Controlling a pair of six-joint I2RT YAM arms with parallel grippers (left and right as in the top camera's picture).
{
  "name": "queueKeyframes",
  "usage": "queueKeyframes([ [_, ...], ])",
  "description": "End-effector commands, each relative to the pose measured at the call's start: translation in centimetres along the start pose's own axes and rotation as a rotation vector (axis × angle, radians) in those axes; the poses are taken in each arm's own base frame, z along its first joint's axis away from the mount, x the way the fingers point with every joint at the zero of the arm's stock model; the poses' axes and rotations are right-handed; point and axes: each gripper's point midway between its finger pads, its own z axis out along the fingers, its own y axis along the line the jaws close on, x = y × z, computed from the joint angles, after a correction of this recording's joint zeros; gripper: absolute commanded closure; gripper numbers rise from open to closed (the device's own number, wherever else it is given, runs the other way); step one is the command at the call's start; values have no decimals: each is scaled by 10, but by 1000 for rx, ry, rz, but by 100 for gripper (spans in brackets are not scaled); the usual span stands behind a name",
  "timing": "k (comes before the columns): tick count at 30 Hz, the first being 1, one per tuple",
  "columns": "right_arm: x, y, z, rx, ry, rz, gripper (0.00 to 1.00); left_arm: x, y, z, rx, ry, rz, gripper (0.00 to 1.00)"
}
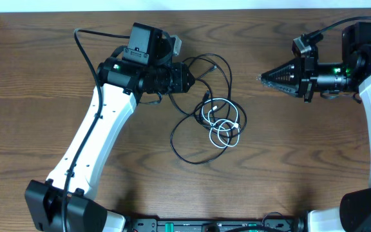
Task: Untangle cables
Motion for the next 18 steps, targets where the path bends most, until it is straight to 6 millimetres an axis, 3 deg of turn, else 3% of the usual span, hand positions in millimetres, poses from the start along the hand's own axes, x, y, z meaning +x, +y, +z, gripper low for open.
queueKeyframes([
  [1,1,4,-1,-25,4,0,99,2,4,3,-11,9,12,55],
  [8,-6,-5,2,37,-15,-63,99,2,4,3,-11,9,12,55],
  [18,-37,-96,12,717,-111,-255,99,1,7,4,-23,6,11,55],
])
